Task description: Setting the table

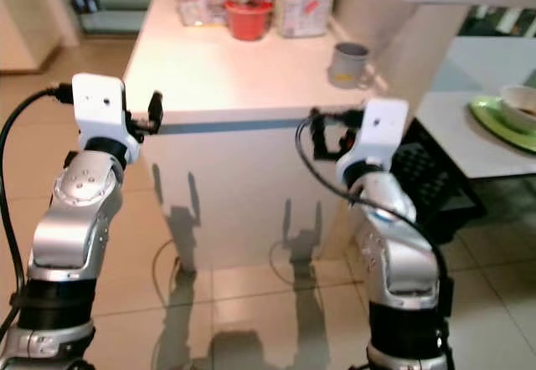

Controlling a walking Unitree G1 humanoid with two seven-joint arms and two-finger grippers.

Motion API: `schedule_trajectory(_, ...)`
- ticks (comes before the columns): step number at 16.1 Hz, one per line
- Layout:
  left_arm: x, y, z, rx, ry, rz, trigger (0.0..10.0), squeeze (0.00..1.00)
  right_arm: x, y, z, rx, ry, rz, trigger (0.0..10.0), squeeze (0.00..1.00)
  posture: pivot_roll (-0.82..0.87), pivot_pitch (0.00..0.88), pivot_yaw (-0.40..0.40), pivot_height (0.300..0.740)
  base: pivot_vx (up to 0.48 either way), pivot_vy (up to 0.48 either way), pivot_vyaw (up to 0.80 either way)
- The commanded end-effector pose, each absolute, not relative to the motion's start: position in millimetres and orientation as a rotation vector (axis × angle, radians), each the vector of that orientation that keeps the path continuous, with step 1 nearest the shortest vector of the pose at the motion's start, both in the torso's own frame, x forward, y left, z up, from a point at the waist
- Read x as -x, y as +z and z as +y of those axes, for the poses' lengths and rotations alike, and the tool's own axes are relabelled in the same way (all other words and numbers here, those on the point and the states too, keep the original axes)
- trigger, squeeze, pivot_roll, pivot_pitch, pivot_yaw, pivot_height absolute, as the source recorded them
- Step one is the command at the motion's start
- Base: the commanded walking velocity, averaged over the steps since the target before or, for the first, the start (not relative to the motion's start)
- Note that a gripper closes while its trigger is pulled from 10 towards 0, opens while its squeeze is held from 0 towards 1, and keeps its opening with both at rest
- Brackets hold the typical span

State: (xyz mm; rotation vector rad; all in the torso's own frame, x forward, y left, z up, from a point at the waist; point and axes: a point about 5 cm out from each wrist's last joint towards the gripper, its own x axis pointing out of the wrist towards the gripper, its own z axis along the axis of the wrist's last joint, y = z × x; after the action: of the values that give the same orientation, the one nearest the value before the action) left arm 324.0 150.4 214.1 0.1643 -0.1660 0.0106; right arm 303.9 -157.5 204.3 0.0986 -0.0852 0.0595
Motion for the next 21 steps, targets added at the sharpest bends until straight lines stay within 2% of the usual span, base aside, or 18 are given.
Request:
schedule_trajectory(1, -324.9, 213.9, 141.6, -0.155, -0.013, -0.174, 10.0, 0.0, -305.3, 205.2, -161.5, -0.112, 0.056, -0.089, 10.0, 0.0, 0.0, 0.0, -0.017, 0.74, 0.0, 0.0, 0.0)
schedule_trajectory(4, -324.6, 216.4, 139.2, -0.163, -0.02, -0.188, 10.0, 0.0, -306.6, 200.7, -159.3, -0.114, 0.076, -0.06, 10.0, 0.0, 0.01, 0.0, -0.024, 0.74, 0.36, 0.0, -0.34)
schedule_trajectory(12, -325.2, 217.5, 134.6, -0.173, -0.039, -0.208, 10.0, 0.0, -309.6, 196.0, -159.7, -0.052, 0.101, -0.039, 10.0, 0.0, 0.01, 0.0, -0.032, 0.74, 0.464, 0.0, 0.0)
schedule_trajectory(17, -325.1, 217.7, 133.5, -0.175, -0.048, -0.208, 10.0, 0.0, -310.3, 197.3, -163.1, -0.056, 0.087, -0.041, 10.0, 0.0, 0.01, 0.0, -0.033, 0.74, 0.463, 0.0, 0.76)
schedule_trajectory(19, -324.9, 216.5, 131.7, -0.176, -0.07, -0.199, 10.0, 0.0, -310.0, 197.4, -166.2, -0.065, 0.077, -0.043, 10.0, 0.0, 0.01, 0.0, -0.032, 0.74, 0.435, 0.0, 0.0)
schedule_trajectory(21, -323.0, 215.3, 127.8, -0.162, -0.105, -0.195, 10.0, 0.0, -308.4, 197.0, -169.7, -0.048, 0.066, -0.043, 10.0, 0.0, 0.01, 0.0, -0.032, 0.74, 0.0, 0.0, 0.0)
